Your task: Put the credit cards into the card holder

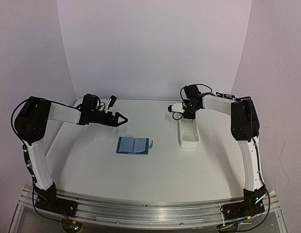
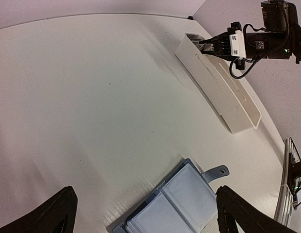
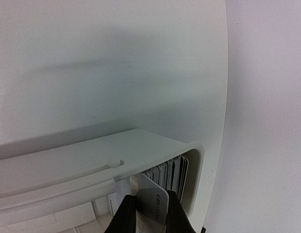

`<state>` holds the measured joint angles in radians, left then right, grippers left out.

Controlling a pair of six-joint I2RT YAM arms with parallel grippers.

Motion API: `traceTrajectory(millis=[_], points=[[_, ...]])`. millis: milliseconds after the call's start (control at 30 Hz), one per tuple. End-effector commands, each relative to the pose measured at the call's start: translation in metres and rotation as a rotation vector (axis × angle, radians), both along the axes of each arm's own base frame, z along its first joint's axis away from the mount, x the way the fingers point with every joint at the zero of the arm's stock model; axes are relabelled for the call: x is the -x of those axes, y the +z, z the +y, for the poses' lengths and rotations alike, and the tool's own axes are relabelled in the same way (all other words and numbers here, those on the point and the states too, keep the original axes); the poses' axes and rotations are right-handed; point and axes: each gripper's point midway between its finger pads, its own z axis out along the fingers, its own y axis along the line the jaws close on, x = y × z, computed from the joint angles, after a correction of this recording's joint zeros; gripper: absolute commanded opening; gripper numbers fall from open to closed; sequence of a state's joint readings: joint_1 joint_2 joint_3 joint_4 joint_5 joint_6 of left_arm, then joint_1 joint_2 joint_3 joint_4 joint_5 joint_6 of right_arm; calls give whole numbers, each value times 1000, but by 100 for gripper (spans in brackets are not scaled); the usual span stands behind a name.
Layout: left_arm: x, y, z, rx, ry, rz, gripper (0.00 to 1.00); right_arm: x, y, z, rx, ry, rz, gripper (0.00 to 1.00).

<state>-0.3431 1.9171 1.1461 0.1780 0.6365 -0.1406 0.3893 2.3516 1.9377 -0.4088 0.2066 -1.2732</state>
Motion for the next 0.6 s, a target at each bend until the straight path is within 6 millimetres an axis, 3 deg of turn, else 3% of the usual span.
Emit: traceTrajectory(millis=[0, 367, 567], points=[[-4, 21, -1, 33, -6, -50, 99, -11, 54, 7, -46, -5, -111, 16], [-2, 22, -2, 41, -9, -48, 100, -5, 69, 4, -48, -7, -110, 16], [-2, 22, -2, 43, -13, -49, 99, -4, 64, 4, -46, -8, -96, 16]])
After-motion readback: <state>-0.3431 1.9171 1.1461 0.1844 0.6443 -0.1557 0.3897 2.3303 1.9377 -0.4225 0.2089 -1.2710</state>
